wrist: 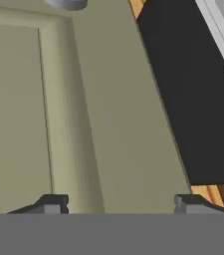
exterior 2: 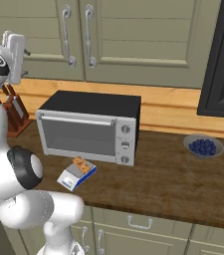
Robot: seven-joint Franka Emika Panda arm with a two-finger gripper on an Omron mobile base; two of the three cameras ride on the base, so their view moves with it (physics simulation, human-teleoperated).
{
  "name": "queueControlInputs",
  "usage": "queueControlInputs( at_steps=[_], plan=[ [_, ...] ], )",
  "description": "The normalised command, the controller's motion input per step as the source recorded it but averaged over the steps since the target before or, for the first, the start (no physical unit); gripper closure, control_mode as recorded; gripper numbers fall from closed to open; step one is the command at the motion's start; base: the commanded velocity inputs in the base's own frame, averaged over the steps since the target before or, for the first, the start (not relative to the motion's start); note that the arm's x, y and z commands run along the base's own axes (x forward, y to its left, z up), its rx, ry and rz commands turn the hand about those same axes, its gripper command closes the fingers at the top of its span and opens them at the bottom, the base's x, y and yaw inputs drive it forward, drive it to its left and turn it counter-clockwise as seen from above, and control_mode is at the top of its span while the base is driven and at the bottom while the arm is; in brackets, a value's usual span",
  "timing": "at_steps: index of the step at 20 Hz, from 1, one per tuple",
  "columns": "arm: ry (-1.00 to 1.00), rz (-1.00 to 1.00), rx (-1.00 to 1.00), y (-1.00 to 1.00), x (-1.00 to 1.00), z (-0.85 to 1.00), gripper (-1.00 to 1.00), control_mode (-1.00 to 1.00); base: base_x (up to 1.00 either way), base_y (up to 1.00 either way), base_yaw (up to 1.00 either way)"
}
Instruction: Pick the bar and place it on the digital scale for weighing, and close the cabinet.
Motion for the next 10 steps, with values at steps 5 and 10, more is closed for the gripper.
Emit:
queueControlInputs(
  at_steps=[5,10],
  plan=[
    [0.49,0.00,0.26,-1.00,0.90,-0.22,-1.00,-1.00,0.00,0.00,0.00],
    [0.16,0.00,0.24,-1.00,0.47,-0.91,-1.00,-1.00,0.00,0.00,0.00]
  ],
)
